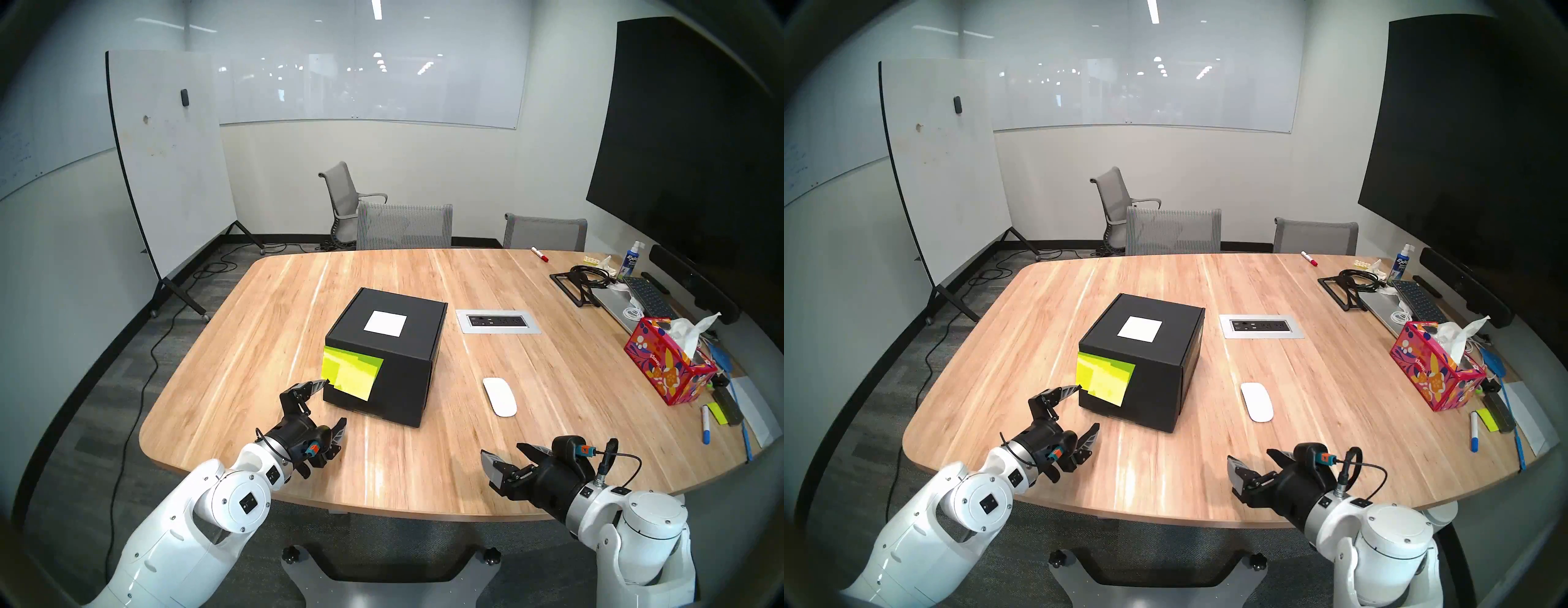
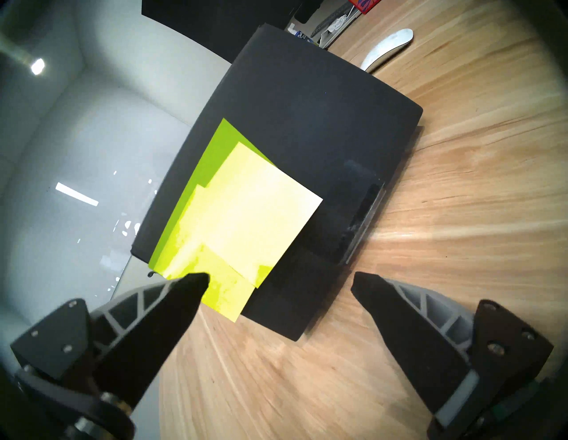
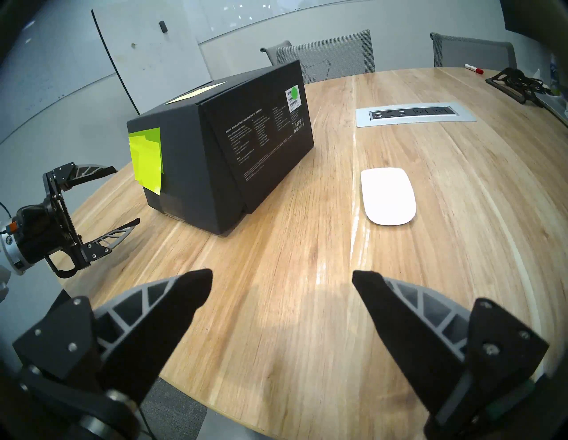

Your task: Open the box and place the mouse inside

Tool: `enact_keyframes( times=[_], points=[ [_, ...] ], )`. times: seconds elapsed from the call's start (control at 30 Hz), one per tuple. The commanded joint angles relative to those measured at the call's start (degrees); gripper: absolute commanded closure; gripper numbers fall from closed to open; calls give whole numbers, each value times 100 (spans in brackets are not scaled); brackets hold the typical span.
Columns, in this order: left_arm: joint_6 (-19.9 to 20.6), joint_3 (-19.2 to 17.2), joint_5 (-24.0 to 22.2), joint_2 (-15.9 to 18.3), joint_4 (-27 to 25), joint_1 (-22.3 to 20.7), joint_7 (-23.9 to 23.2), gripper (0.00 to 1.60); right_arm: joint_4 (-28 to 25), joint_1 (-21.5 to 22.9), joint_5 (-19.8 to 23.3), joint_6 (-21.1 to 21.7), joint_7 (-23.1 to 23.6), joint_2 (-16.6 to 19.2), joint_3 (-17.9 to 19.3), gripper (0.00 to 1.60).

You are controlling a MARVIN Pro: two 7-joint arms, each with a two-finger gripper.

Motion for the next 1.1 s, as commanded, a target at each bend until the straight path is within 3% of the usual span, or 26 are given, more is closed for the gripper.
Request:
enact_keyframes(
  times=[0.0,0.57,1.07],
  points=[
    [-11,4,93,83,82,-295,-123,0,-138,21,4,-29,0,1,17,0],
    [-237,166,538,-124,425,-577,402,0,-137,24,-7,-29,12,-9,21,0],
    [-708,-17,598,162,499,-690,492,0,-136,26,-15,-28,21,-17,24,0]
  ],
)
